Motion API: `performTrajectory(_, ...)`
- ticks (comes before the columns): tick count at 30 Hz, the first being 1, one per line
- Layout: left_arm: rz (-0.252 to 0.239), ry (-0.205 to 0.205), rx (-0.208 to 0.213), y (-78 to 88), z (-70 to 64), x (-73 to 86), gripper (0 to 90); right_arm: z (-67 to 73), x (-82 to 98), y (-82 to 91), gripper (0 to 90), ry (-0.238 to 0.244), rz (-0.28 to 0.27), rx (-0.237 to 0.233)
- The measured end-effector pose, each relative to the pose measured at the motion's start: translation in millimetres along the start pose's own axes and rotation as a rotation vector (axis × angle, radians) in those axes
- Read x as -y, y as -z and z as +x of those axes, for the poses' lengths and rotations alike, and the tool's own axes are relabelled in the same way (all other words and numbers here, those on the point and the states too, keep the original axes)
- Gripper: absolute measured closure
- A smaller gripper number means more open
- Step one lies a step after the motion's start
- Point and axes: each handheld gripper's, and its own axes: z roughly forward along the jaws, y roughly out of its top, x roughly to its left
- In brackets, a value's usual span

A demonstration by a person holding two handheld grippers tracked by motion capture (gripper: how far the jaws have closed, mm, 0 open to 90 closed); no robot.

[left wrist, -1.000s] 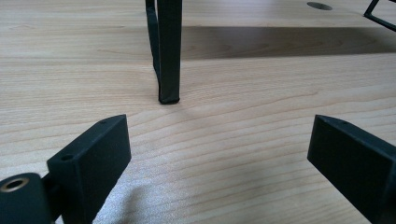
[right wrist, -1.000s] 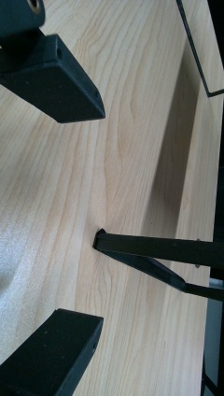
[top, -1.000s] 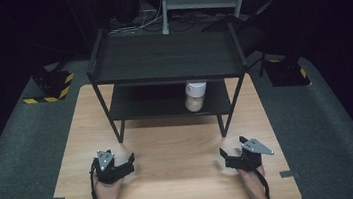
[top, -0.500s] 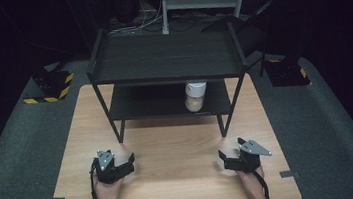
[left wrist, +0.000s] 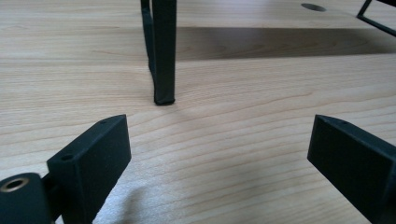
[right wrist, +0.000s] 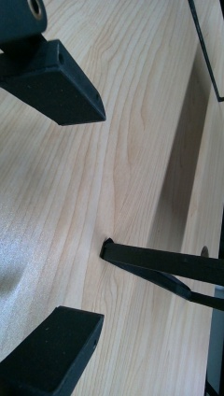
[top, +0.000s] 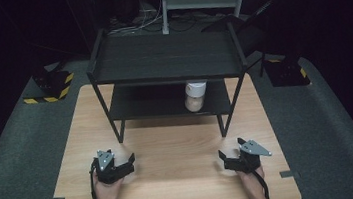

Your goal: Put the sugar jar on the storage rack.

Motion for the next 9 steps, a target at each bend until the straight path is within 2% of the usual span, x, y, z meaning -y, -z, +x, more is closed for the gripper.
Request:
performTrajectory(3,-0.015,0.032,0.049,5.0,4.0,-0.9,6.2,-0.3,0.4,0.2,4.1,-0.003,-0.003,0.0)
performTrajectory(6,-0.061,-0.014,0.094,14.6,-4.5,-6.6,6.2,-0.5,1.5,0.6,4.2,-0.006,-0.011,0.0)
performTrajectory(7,-0.094,-0.033,0.131,18.9,-8.8,-12.5,6.2,-0.7,2.0,0.8,4.2,-0.007,-0.015,0.0)
performTrajectory(9,-0.153,-0.085,0.171,24.0,-21.0,-26.6,6.2,-1.2,2.2,0.9,4.1,-0.009,-0.017,-0.002)
